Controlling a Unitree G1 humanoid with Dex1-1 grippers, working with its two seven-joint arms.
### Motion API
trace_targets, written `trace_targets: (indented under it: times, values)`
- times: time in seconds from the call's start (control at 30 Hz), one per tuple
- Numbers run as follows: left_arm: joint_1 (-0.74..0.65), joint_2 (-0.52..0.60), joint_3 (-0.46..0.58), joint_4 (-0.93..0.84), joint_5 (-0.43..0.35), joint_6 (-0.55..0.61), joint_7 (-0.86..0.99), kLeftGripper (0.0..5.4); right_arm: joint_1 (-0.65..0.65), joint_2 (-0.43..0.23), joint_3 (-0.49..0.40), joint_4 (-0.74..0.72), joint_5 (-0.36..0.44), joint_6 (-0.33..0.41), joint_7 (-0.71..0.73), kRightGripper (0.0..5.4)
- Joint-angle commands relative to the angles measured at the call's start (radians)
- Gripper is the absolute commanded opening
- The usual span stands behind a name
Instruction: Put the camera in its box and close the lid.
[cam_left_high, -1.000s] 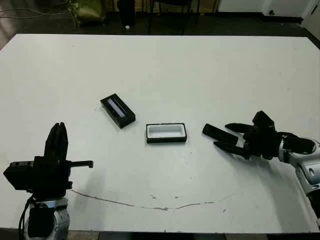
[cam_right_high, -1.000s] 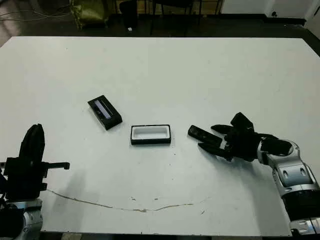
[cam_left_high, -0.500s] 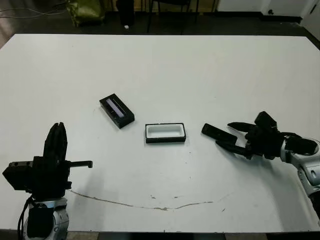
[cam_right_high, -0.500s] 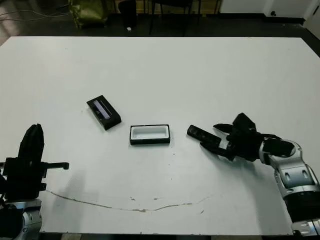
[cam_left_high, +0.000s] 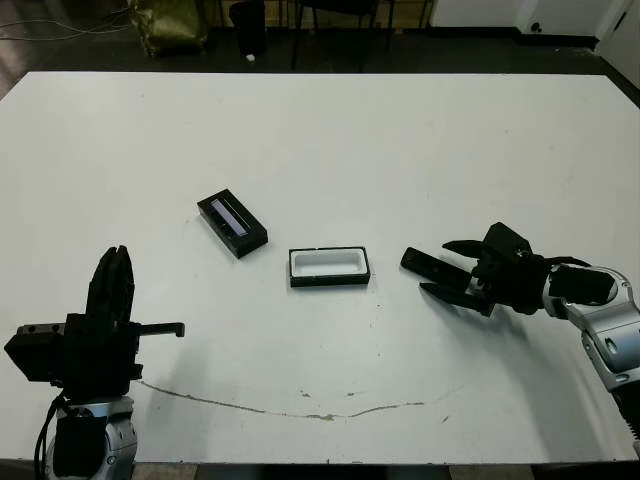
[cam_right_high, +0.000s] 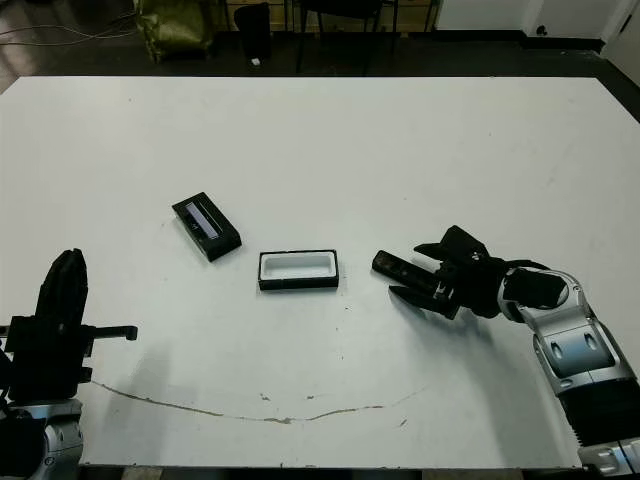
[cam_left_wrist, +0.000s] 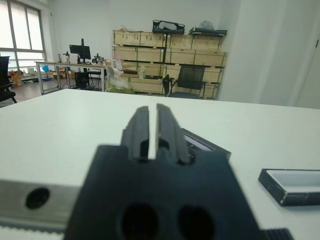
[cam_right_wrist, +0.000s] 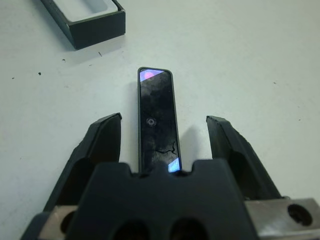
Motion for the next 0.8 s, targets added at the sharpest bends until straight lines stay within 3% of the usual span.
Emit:
trace_targets:
  times: [0.03, 0.13, 0.37, 0.43, 0.67, 0.8]
  values:
    - [0.012, 0.008, 0.004, 0.006, 0.007, 0.01, 0.002, 0.0, 0.084, 0.01, 0.062, 0.047, -0.043, 0.076, 0.018, 3.33]
    - [0.011, 0.01, 0.007, 0.007, 0.002, 0.012, -0.001, 0.0, 0.084, 0.024, 0.047, 0.072, -0.015, 0.046, 0.032, 3.33]
    - [0.012, 0.013, 0.013, 0.006, 0.013, 0.013, 0.003, 0.0, 0.068, 0.053, 0.027, 0.133, 0.072, 0.06, 0.095, 3.33]
    - [0.011, 0.014, 0.014, 0.01, 0.011, 0.01, -0.001, 0.0, 0.061, 0.053, 0.029, 0.146, 0.093, 0.108, 0.112, 3.33]
    - [0.008, 0.016, 0.018, 0.016, 0.006, 0.007, -0.01, 0.0, 0.025, 0.089, 0.013, 0.32, 0.108, -0.038, 0.187, 3.33]
    - [0.011, 0.016, 0.018, 0.008, 0.005, 0.019, -0.009, 0.0, 0.039, 0.09, 0.015, 0.286, 0.097, -0.04, 0.15, 3.33]
